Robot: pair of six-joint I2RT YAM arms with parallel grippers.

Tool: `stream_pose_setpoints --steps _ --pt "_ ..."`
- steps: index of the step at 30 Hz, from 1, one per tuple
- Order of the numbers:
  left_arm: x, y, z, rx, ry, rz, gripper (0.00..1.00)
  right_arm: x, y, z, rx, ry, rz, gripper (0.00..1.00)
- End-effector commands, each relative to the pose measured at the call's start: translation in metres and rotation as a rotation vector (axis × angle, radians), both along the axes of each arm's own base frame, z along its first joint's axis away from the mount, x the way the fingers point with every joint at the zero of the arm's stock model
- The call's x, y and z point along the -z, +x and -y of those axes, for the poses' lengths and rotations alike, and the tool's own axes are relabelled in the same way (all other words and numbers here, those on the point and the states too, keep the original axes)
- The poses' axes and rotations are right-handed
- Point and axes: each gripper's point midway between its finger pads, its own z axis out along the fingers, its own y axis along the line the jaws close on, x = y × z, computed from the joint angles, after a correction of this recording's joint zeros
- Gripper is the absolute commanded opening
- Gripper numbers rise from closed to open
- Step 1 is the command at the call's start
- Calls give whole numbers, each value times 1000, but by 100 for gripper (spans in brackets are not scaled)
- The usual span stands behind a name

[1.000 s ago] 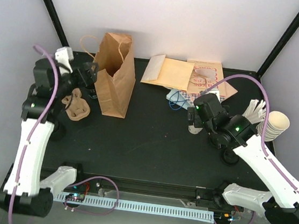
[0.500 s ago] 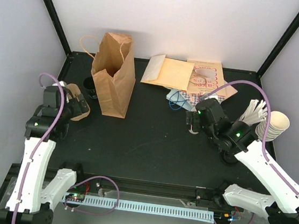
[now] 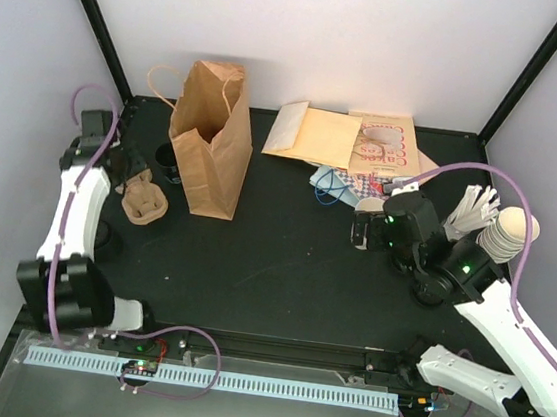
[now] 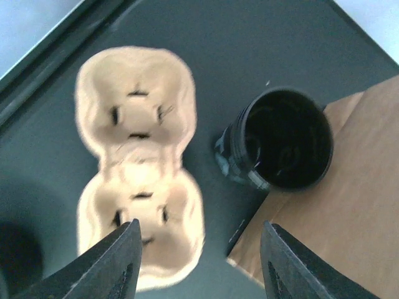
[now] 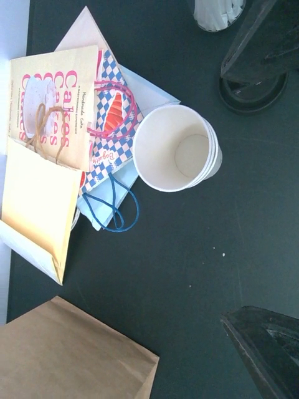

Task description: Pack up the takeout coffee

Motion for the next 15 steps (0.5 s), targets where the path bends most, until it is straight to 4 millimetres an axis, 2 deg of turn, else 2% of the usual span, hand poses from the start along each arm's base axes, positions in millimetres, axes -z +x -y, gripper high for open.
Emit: stream_pose_setpoints --steps 1,4,8,15 --pt "-18 57 1 103 -56 37 54 -2 -6 10 19 13 18 100" --pt "-3 77 -4 112 -79 -53 47 -1 -7 14 31 14 15 100" --pt "15 97 -9 108 -104 -88 45 2 -8 16 41 11 10 100" --pt "37 118 5 158 -207 -82 31 -1 -5 16 47 7 23 100"
